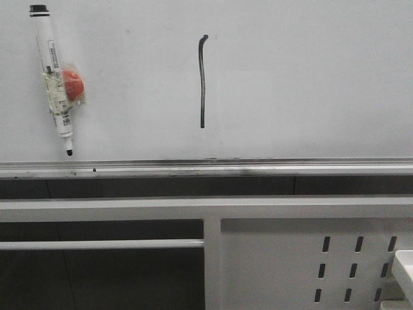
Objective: Write number 1 on whiteboard
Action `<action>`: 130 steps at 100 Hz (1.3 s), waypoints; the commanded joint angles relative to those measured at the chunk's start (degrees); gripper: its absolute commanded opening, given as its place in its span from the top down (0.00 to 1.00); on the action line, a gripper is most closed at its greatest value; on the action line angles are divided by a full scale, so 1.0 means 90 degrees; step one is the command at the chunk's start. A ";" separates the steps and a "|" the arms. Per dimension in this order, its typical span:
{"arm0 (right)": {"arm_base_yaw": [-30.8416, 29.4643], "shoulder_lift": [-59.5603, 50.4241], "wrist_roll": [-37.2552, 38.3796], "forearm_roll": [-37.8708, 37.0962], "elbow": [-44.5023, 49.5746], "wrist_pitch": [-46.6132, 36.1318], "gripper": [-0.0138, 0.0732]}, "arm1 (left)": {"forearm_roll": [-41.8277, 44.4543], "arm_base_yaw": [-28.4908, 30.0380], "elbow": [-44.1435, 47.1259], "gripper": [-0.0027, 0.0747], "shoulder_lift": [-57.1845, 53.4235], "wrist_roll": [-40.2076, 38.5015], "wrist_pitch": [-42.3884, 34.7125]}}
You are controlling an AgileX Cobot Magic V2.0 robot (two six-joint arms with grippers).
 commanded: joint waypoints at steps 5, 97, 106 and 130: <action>-0.0045 0.0065 -0.0017 0.0024 -0.0152 -0.0524 0.92 | -0.0030 0.0019 -0.0226 0.99 -0.0017 -0.0218 0.0342; -0.0045 0.0065 -0.0017 0.0024 -0.0152 -0.0524 0.92 | -0.1362 0.2689 0.0981 0.99 -0.0142 -0.0232 -0.1129; -0.0045 0.0065 -0.0017 0.0024 -0.0152 -0.0524 0.92 | -0.2334 0.2743 0.0981 0.99 -0.0142 0.1010 -0.0961; -0.0045 0.0065 -0.0017 0.0024 -0.0152 -0.0524 0.92 | -0.2588 0.2914 0.0981 0.99 -0.0142 0.1541 -0.0296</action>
